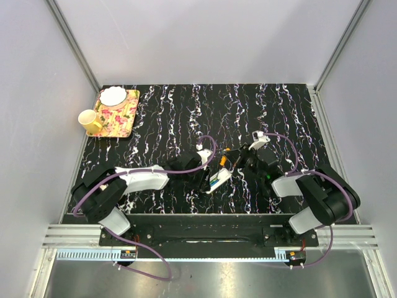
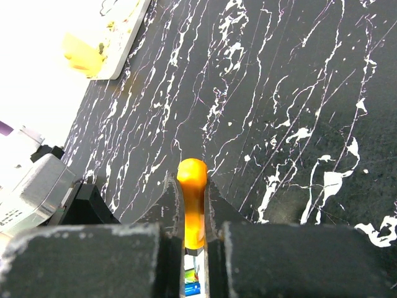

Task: Unload the batteries from the remote control

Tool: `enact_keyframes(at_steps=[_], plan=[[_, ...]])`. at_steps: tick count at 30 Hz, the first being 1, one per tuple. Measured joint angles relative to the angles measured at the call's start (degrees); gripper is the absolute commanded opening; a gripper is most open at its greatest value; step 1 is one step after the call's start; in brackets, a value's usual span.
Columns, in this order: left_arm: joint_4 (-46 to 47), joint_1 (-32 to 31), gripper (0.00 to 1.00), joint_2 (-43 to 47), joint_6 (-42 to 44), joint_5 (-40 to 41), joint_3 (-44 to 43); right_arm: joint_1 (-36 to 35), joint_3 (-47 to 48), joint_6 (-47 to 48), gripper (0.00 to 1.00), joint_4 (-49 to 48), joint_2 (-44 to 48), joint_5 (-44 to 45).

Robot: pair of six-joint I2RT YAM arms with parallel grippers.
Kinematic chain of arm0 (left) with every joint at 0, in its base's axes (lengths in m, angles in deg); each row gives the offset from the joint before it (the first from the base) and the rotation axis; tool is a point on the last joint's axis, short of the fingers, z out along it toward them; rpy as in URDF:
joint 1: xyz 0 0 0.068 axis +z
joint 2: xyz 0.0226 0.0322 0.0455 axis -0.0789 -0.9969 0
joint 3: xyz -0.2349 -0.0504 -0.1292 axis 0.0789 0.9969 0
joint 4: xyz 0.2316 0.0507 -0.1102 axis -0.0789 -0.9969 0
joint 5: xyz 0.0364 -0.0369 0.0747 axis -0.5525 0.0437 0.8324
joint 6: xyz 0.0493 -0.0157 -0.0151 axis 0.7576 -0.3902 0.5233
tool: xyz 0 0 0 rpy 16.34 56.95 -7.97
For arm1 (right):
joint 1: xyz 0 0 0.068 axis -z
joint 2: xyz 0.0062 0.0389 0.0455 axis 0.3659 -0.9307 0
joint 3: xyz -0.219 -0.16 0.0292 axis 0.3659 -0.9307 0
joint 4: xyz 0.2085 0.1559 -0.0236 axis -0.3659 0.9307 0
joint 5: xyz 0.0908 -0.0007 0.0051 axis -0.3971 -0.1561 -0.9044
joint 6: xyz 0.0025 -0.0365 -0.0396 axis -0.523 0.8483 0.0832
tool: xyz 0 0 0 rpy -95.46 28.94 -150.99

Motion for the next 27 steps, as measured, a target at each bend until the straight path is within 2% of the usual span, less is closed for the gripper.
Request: enact_keyframes(at_steps=[6, 15, 21, 24, 27], plan=[[-0.42, 0.07, 0.25, -0.17, 0.00, -0.11, -0.33, 0.76, 0.33, -0.35, 0.00, -0.81, -1.01, -1.62], [1.44, 0.07, 0.24, -1.01, -0.50, -0.46, -0.52, 0.61, 2.51, 2.89, 0.00, 9.14, 7.23, -2.03], [3.93, 0.07, 0.24, -2.23, -0.72, 0.00, -0.94, -0.90, 3.96, 2.75, 0.00, 14.03, 9.55, -6.43], [4.13, 0.07, 0.30, -2.32, -0.94, 0.15, -0.94, -0.90, 3.98, 2.78, 0.00, 15.41, 9.51, -7.48], [4.13, 0.07, 0.41, -2.29, -1.07, 0.35, -0.94, -0.90, 3.98, 2.97, 0.00, 16.24, 9.46, -7.69]])
